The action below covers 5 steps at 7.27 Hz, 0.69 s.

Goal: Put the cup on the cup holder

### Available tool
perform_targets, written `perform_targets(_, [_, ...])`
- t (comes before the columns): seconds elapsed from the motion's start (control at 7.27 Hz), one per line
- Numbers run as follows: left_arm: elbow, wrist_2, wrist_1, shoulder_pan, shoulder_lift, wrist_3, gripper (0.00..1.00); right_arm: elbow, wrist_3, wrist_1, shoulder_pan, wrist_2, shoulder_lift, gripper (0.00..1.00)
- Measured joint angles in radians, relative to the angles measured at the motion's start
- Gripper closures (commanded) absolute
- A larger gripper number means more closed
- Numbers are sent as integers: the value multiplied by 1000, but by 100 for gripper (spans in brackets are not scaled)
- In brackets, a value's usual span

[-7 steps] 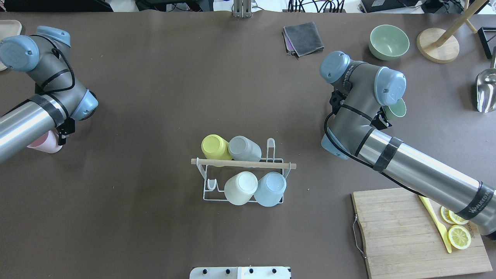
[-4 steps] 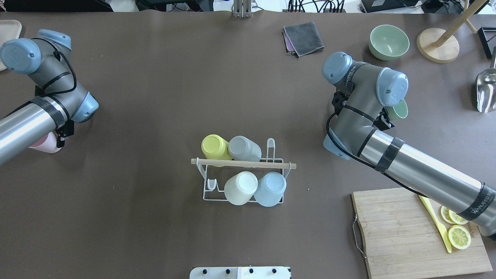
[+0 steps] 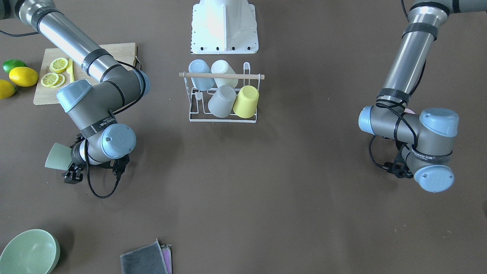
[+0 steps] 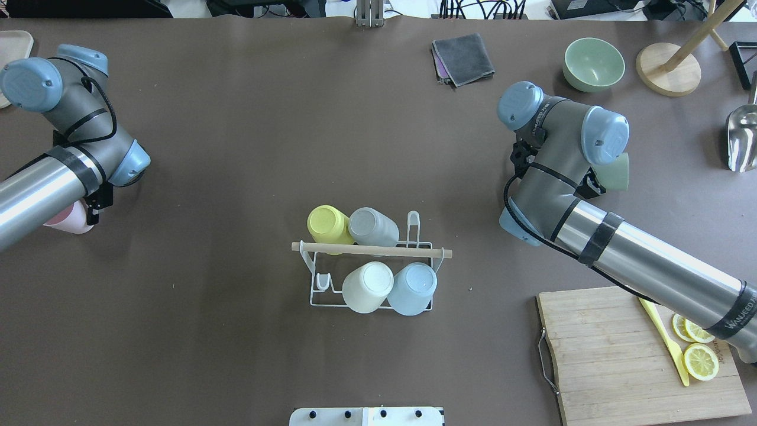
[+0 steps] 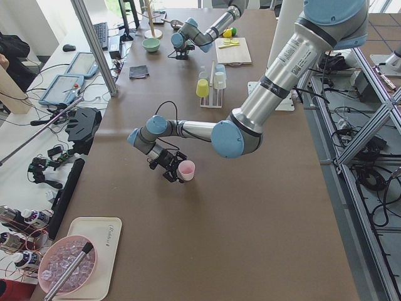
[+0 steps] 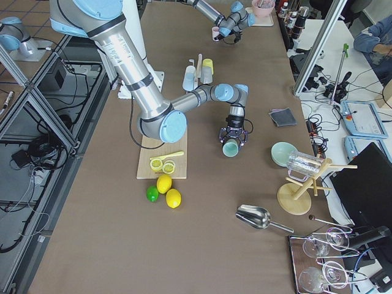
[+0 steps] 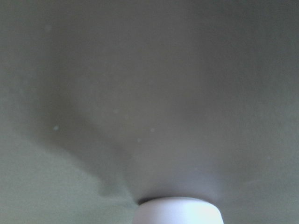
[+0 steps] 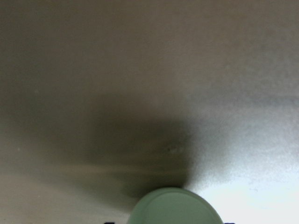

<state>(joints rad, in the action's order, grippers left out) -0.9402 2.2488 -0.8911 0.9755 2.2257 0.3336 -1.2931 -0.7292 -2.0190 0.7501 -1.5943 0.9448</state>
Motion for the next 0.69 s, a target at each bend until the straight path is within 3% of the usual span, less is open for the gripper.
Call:
perform_targets(0.28, [1,1,13,0,2,1,6,-66,-23,-3,15,1,38,100])
perform_targets(0.41, [1,1,19,0,5,1,18,-89,-43,-16,25,1,48,100])
perform_targets(0.69, [-5,2,33,1,9,1,92,-136,-73,-54,53,-1,58,100])
